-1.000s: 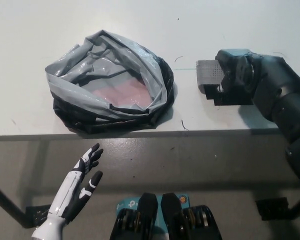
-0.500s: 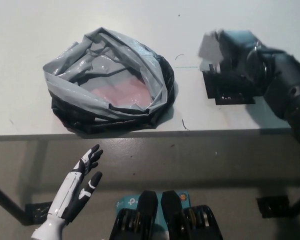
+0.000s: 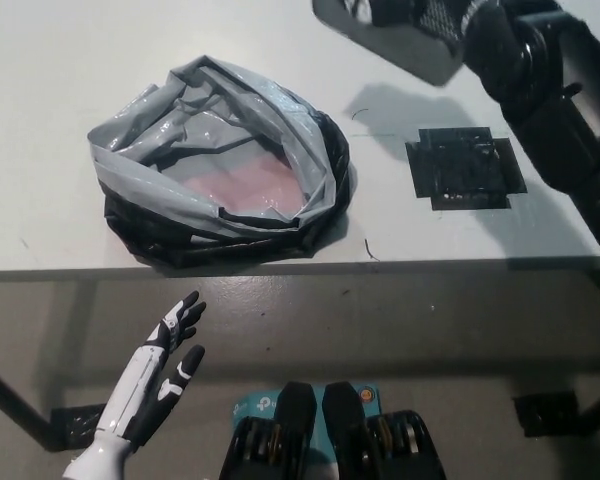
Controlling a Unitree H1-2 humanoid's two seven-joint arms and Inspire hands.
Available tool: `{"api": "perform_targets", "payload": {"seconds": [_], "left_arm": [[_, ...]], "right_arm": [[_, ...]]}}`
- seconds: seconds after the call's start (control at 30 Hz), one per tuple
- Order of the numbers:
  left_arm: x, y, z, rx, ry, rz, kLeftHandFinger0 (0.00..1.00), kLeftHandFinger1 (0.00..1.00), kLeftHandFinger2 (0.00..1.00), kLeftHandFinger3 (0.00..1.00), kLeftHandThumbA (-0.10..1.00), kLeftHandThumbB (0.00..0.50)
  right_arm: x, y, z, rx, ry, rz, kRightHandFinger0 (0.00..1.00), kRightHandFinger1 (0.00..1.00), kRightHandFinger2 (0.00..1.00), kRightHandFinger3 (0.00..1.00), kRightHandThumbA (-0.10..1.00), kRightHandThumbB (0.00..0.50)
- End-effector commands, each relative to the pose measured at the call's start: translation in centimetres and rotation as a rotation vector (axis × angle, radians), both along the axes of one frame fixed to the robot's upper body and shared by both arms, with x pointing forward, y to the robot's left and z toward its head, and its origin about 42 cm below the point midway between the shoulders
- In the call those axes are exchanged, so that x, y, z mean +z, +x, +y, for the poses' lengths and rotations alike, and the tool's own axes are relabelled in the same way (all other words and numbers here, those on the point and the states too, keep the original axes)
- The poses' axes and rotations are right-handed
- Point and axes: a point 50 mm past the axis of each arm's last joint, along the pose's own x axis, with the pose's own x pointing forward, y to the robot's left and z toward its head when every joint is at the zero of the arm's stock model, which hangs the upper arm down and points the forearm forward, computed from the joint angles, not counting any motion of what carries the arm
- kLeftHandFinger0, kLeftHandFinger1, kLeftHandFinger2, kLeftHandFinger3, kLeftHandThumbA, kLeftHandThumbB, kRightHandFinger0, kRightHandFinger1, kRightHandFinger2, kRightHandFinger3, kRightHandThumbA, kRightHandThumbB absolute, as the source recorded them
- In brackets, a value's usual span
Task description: Use the right hand to pick up a small rectangular container and put it into a plastic bag and lift the bag
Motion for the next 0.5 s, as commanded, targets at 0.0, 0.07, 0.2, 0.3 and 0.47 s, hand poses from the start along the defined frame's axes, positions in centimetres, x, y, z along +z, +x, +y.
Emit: {"api": "perform_targets", "payload": {"seconds": [0.0, 0.07, 0.2, 0.3, 0.47], "left_arm": [[0.4, -0.6, 0.2, -0.013, 0.022, -0.033, 1.00, 1.00, 1.00, 1.00, 0.91, 0.302], [0.3, -0.6, 0.2, -0.015, 0.022, -0.033, 1.00, 1.00, 1.00, 1.00, 0.90, 0.302], [0.4, -0.4, 0.2, -0.023, 0.031, -0.035, 1.00, 1.00, 1.00, 1.00, 0.91, 0.300], [0.4, -0.3, 0.1, -0.030, 0.032, -0.037, 1.00, 1.00, 1.00, 1.00, 0.91, 0.299], [0.6, -0.2, 0.0, -0.038, 0.034, -0.038, 1.00, 1.00, 1.00, 1.00, 0.90, 0.302]], "right_arm": [[10.4, -5.9, 5.5, 0.191, 0.110, -0.126, 0.00, 0.44, 0.88, 1.00, -0.10, 0.183], [10.0, -6.6, 7.3, 0.228, 0.121, -0.119, 0.00, 0.46, 0.89, 1.00, -0.10, 0.208], [8.5, -7.1, 10.9, 0.279, 0.144, -0.085, 0.01, 0.46, 0.87, 0.98, -0.10, 0.214], [7.3, -7.3, 13.2, 0.300, 0.158, -0.059, 0.00, 0.41, 0.82, 0.91, -0.10, 0.214], [3.9, -6.7, 17.1, 0.317, 0.177, 0.012, 0.00, 0.35, 0.78, 0.83, -0.10, 0.209]]}}
